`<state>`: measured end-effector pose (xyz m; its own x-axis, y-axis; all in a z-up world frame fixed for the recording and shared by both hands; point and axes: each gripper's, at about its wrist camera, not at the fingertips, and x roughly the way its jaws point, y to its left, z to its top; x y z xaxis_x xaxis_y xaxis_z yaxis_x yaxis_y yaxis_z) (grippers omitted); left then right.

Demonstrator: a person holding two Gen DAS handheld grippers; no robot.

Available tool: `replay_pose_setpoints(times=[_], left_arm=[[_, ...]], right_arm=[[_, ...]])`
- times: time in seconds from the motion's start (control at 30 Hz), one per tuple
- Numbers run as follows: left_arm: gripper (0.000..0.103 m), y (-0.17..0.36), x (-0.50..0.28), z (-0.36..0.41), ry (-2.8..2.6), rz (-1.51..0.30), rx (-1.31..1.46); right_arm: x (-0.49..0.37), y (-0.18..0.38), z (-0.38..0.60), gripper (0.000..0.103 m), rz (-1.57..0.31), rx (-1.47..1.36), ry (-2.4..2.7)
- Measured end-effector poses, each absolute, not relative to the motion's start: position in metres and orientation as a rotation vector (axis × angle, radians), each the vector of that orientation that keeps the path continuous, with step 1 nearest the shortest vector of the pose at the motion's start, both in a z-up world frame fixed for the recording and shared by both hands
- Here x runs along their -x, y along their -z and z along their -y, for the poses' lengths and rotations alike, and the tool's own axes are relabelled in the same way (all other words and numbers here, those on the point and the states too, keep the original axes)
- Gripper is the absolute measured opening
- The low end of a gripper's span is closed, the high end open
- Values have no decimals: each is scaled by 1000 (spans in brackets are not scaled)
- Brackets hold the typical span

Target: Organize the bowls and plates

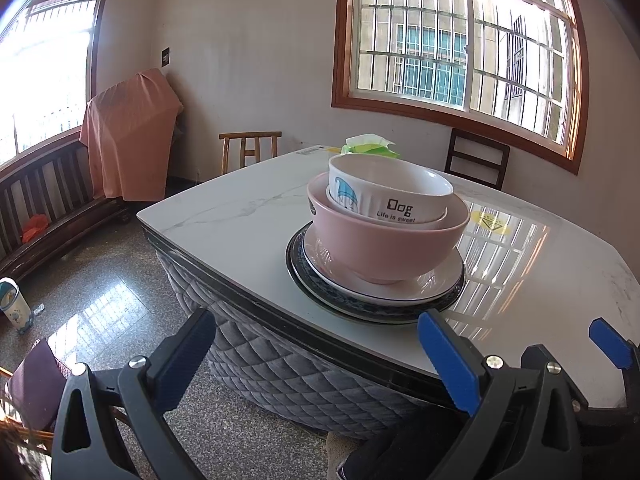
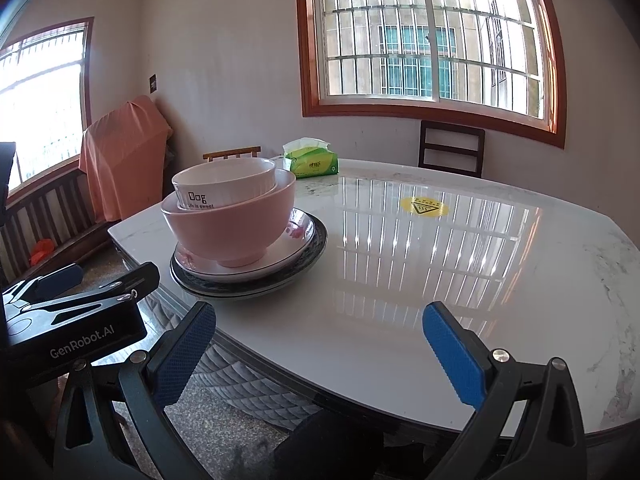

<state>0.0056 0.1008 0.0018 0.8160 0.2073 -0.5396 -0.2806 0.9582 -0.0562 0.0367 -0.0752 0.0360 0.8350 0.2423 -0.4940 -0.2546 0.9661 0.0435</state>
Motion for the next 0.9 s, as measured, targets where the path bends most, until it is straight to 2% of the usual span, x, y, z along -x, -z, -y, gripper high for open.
replay_pose_setpoints(times=[0.9], left_arm=[[103,1,-7,-99,-260,-578,138]], right_arm=[[-38,-33,73,103,-547,72,-224]])
